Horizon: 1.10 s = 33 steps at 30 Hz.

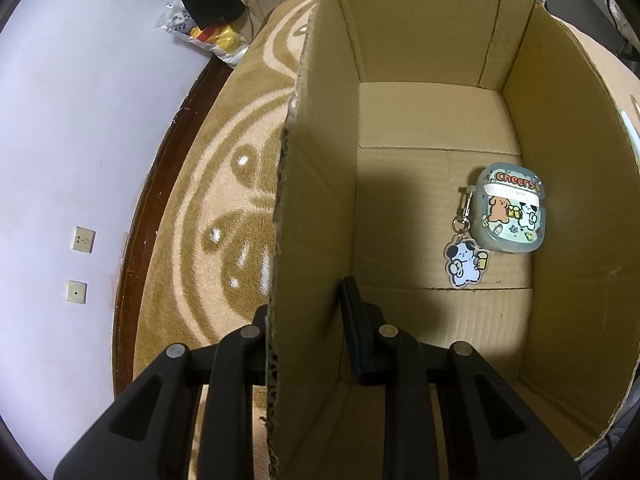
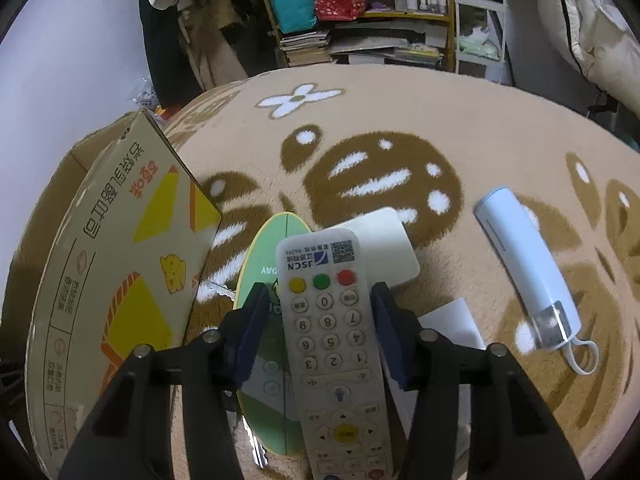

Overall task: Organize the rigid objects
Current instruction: 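Grasp the white TV remote with the right gripper, then carry the white remote into the box and release it beside the earphone case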

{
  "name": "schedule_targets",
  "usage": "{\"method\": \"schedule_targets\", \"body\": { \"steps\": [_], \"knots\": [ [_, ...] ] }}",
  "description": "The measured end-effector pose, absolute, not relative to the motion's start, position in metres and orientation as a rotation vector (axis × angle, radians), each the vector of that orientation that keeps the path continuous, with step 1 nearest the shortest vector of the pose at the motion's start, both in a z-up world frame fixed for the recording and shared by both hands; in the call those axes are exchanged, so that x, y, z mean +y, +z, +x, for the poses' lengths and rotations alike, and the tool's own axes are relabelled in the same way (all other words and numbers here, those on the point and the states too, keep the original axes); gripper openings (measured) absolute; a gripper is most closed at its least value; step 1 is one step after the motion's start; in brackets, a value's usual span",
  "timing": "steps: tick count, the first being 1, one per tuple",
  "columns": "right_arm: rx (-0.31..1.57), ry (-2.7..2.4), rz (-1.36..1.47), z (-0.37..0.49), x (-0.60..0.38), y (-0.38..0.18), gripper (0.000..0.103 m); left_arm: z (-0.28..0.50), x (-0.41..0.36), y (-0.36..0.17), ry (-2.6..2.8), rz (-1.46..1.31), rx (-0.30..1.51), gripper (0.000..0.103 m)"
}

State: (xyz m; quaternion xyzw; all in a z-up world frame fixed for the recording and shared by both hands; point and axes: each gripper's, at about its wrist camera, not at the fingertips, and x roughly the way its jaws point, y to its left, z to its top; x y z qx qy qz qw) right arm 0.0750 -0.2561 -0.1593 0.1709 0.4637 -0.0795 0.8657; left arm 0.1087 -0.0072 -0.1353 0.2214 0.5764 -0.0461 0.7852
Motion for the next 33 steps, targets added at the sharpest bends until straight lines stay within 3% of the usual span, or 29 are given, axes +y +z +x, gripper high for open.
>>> {"method": "schedule_targets", "body": {
  "steps": [5,10,33],
  "knots": [
    [1.017,-0.096,0.433,0.081,-0.258,-0.172,0.055,0.107,-0.008,-0.137,-0.098,0.486,1.241,0.023],
    [0.985,-0.147,0.332,0.077,-0.251,-0.165,0.044,0.108,-0.008,-0.136,-0.099,0.481,1.244,0.023],
    [0.664,-0.179,0.323,0.044,-0.241,-0.061,0.044,0.105,-0.018,-0.138,-0.083,0.507,1.241,0.023]
  ]
}}
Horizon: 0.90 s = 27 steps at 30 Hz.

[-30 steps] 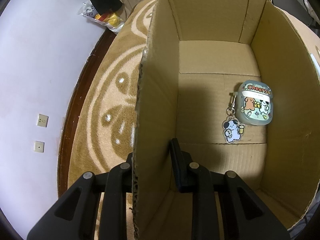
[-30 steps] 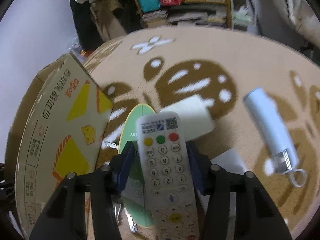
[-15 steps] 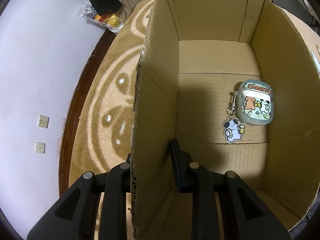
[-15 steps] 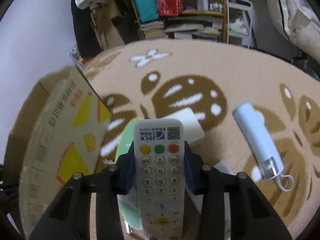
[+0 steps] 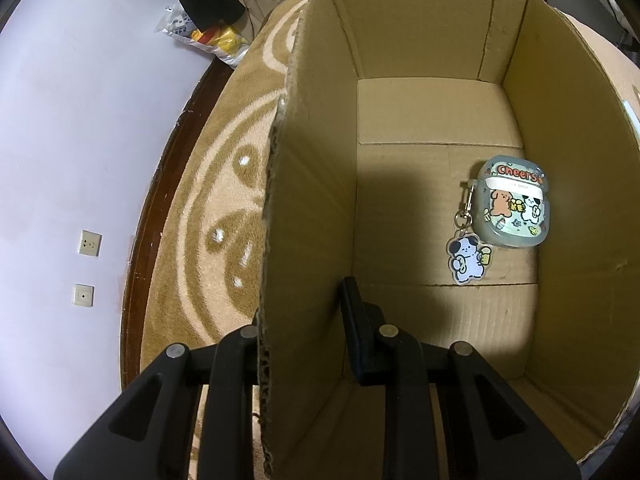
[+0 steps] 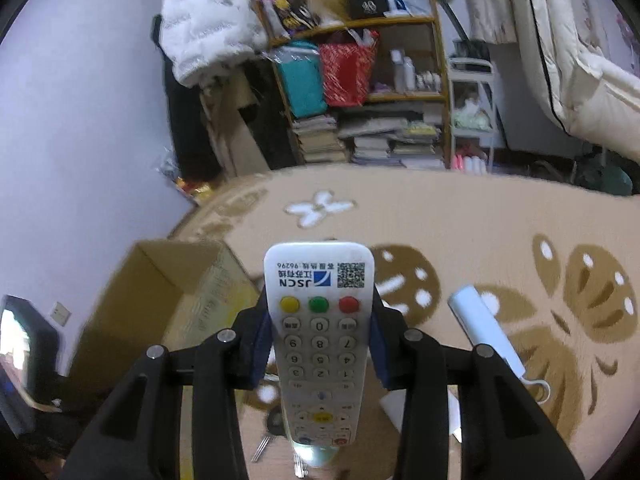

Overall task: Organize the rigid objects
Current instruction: 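Carry the white remote into the box and release it beside the earphone case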

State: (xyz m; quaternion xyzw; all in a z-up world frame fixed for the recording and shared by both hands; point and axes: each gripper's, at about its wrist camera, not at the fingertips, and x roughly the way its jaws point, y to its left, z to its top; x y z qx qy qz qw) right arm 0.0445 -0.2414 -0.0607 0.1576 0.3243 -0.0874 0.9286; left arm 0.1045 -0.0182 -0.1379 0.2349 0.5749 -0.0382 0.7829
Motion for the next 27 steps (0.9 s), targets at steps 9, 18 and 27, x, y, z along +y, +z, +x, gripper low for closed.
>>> {"method": "schedule_targets", "body": {
  "steps": [9,18,27],
  "knots": [
    [0.464,-0.021,0.294,0.025,-0.195,0.01,0.044,0.104,-0.018,-0.138,-0.084,0.506,1.243,0.023],
    [0.454,0.132,0.341,0.023,-0.161,0.025,0.044,0.105,-0.015,-0.138,-0.09,0.499,1.247,0.022],
    [0.638,0.167,0.361,0.047,-0.144,-0.026,0.044,0.108,-0.014,-0.138,-0.091,0.493,1.254,0.023]
  ]
}}
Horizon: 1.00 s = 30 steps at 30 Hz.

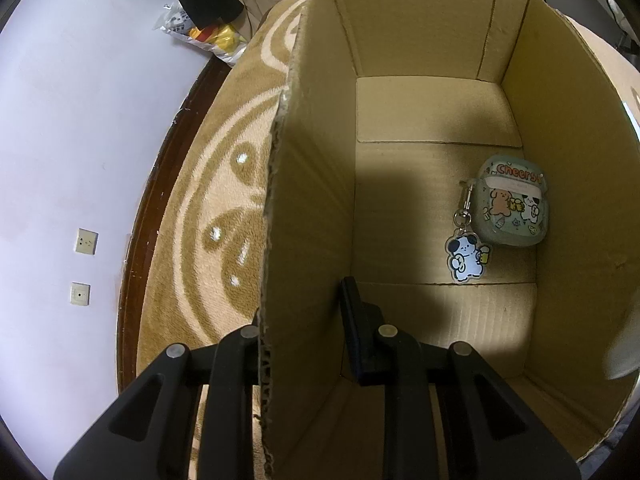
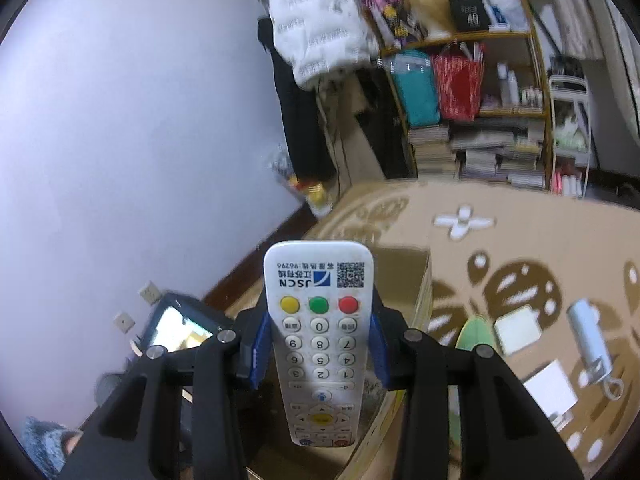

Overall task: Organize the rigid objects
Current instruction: 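Carry the white remote into the box and release it beside the earphone case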

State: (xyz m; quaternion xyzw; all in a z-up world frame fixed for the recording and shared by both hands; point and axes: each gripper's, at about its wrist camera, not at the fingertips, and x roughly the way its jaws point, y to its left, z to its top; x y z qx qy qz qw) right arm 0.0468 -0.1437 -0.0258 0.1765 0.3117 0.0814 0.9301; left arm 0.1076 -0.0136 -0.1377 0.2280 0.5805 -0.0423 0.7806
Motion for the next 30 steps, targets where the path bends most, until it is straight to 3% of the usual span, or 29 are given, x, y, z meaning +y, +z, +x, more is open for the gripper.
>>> {"method": "schedule_targets", "body": {
  "steps": [13,23,30],
  "knots": [
    [0.821,0.14,0.384,0.063,-0.149,-0.069,0.044,0.108,-0.007,-0.137,-0.103,0.463,1.283,0.022],
    [0.815,0.096,0.323,0.061,-0.147,-0.069,0.046,0.108,-0.005,-0.138,-0.123,0.452,1.306,0.022],
    [0.772,0.016,0.292,0.052,-0.159,-0.055,0.067,0.106,-0.008,-0.139,-0.118,0.47,1.299,0.022]
  ]
}}
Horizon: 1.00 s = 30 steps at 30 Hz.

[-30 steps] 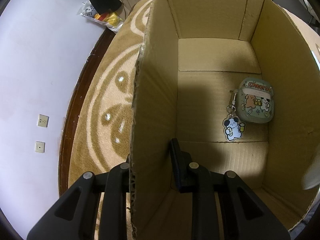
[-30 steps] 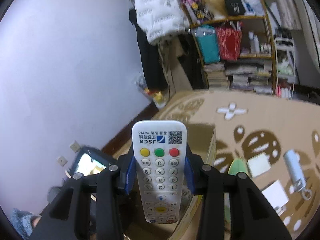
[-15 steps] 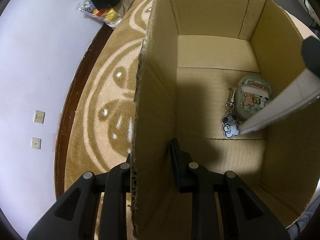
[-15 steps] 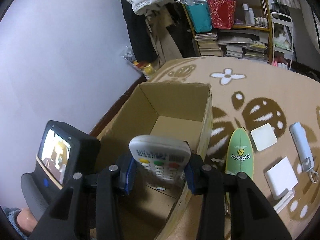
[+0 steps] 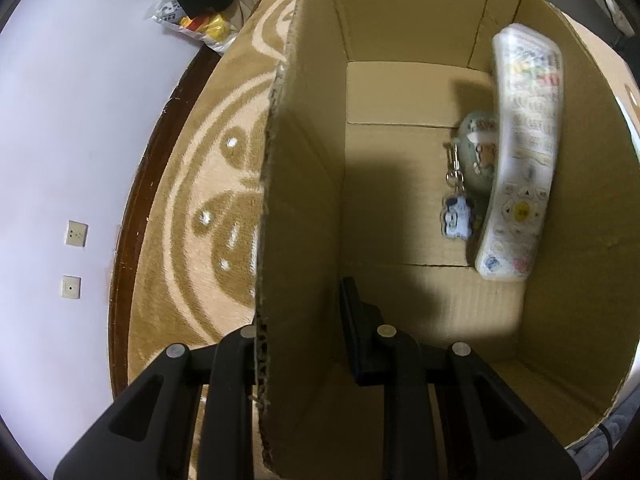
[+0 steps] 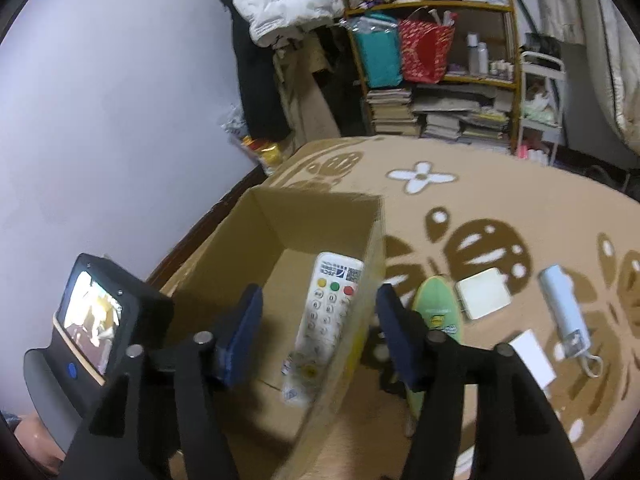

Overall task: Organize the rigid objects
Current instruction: 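Carry the white remote into the box and release it beside the earphone case, then grasp the white cable with the right gripper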

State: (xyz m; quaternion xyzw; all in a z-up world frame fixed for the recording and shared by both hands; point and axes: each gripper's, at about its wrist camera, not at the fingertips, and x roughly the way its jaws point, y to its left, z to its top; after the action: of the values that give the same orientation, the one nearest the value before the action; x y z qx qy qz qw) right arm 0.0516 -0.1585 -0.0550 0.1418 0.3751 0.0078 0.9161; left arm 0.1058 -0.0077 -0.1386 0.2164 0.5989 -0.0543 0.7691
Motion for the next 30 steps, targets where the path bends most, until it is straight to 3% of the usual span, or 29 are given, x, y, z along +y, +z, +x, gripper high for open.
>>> {"method": "schedule_targets", "body": {
  "steps": [2,5,11,30],
  "knots": [
    [0.757,-0.024,0.245,0.047,-0.161,-0.051,0.082,0.106,-0.008,-0.138,-0.115,0.47,1.297,0.022],
    [0.74,-0.068,0.203,0.04,-0.166,-0.046,0.09,0.106,-0.007,-0.139,-0.115,0.468,1.298,0.022],
    [0.802,-0.164,0.199,0.025,-0.19,-0.055,0.094,0.105,-0.005,-0.136,-0.116,0.464,1.293,0.022],
    [1.018,-0.291,0.42,-0.008,-0.243,-0.125,0.094,0.105,-0.004,-0.136,-0.105,0.468,1.293,0.022]
  ]
}}
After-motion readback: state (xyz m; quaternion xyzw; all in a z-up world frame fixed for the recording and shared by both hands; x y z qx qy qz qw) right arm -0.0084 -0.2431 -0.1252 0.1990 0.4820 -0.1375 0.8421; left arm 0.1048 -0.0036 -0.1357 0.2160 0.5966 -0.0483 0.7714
